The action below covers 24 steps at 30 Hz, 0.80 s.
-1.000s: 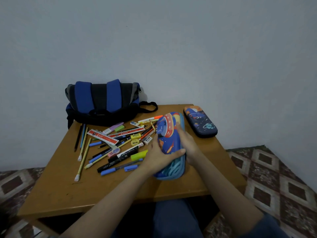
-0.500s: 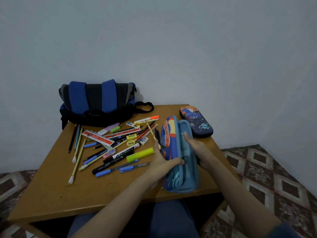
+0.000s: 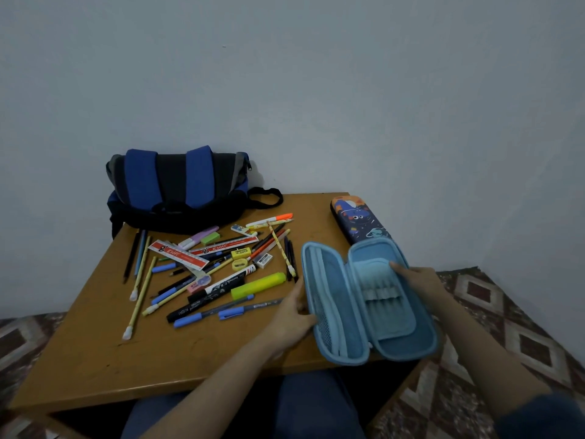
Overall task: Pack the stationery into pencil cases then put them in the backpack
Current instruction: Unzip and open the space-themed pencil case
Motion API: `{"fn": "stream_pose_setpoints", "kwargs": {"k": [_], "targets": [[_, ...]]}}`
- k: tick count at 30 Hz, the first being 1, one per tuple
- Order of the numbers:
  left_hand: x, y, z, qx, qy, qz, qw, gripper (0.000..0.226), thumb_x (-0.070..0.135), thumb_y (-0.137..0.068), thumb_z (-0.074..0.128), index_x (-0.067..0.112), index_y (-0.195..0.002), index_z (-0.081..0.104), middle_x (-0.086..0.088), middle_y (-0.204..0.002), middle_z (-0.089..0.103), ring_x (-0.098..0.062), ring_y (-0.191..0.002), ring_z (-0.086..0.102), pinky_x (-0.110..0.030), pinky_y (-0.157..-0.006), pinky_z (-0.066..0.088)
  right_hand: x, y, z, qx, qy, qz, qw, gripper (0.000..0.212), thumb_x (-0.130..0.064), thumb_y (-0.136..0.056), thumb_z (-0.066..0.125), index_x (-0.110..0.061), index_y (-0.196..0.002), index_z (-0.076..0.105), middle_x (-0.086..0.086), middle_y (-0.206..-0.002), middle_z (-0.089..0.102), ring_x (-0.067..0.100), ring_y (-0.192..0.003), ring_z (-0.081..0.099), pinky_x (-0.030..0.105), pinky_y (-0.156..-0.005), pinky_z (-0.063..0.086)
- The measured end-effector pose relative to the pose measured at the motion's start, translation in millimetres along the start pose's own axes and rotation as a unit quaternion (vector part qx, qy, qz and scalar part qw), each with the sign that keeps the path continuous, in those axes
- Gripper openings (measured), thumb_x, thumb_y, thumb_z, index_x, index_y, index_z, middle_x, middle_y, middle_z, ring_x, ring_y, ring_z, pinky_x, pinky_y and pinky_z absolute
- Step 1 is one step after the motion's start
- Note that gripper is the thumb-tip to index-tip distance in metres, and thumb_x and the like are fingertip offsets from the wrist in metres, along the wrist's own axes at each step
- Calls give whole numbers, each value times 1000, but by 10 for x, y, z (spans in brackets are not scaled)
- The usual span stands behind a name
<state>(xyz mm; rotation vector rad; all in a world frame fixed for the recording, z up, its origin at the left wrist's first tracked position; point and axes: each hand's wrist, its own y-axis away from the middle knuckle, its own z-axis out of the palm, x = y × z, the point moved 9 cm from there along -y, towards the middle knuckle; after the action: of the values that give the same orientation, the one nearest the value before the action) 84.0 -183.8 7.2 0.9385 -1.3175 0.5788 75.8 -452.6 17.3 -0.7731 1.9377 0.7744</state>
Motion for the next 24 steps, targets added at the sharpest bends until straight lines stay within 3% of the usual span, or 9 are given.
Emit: {"fn": "stream_pose_setpoints", "kwargs": {"k": [3, 6, 10, 12, 14, 17, 20, 24], "targets": [[-107, -74, -66, 20, -12, -17, 1000, 83, -1, -86, 60, 31, -148, 14, -3, -120, 60, -19, -111, 58, -37, -91, 52, 5, -66, -26, 38, 49, -31, 998, 49, -27, -79, 73, 17, -96, 63, 35, -101, 63, 36, -86, 65, 53, -86, 51], [-173, -110, -118, 30, -49, -30, 998, 82, -1, -86, 59, 28, -148, 13, -8, -126, 58, -18, -110, 59, -33, -91, 51, -111, -60, -53, 64, 76, -63, 993, 22, -8, -81, 65, 6, -98, 69, 23, -102, 68, 23, -83, 56, 39, -81, 47], [-230, -156, -207, 48, -149, -30, 987, 80, 4, -86, 62, 22, -149, 15, -9, -118, 62, -15, -103, 60, -26, -86, 51, -237, -94, -63, 86, 141, -106, 981, 24, -5, -81, 62, 1, -103, 68, 19, -89, 68, 25, -74, 55, 27, -69, 39], [-270, -187, -245, 58, -184, -33, 981, 82, 7, -83, 66, 20, -149, 18, -9, -115, 63, -17, -102, 61, -31, -89, 52, -247, -121, -32, 81, 192, -113, 971, 27, -7, -83, 61, -1, -108, 67, 20, -96, 69, 31, -84, 61, 30, -74, 42], [-291, -195, -250, 56, -213, -40, 975, 81, 9, -83, 67, 19, -148, 19, -7, -112, 63, -15, -94, 62, -27, -83, 53, -236, -141, 32, 60, 249, -107, 961, 30, -8, -84, 57, -3, -112, 66, 20, -105, 68, 34, -97, 62, 31, -79, 46], [-307, -210, -214, 31, -238, -46, 970, 79, 11, -86, 64, 19, -148, 16, -4, -98, 63, -8, -73, 58, -18, -69, 50, -184, -181, 120, 27, 339, -88, 936, 29, -5, -83, 51, 2, -107, 66, 21, -105, 67, 34, -95, 61, 34, -77, 49], [-291, -255, -222, 24, -267, -40, 962, 79, 15, -86, 64, 19, -148, 16, 2, -87, 60, -6, -72, 54, -21, -72, 47, -145, -210, 144, 9, 388, -73, 919, 29, -7, -83, 49, -1, -106, 66, 19, -107, 66, 32, -95, 61, 31, -75, 48], [-258, -268, -211, 23, -278, -33, 960, 78, 14, -87, 63, 17, -149, 14, -6, -90, 67, -7, -67, 56, -23, -70, 49, -130, -207, 134, 18, 405, -62, 912, 28, -8, -81, 51, -1, -105, 64, 19, -108, 64, 32, -97, 60, 31, -75, 47]]}}
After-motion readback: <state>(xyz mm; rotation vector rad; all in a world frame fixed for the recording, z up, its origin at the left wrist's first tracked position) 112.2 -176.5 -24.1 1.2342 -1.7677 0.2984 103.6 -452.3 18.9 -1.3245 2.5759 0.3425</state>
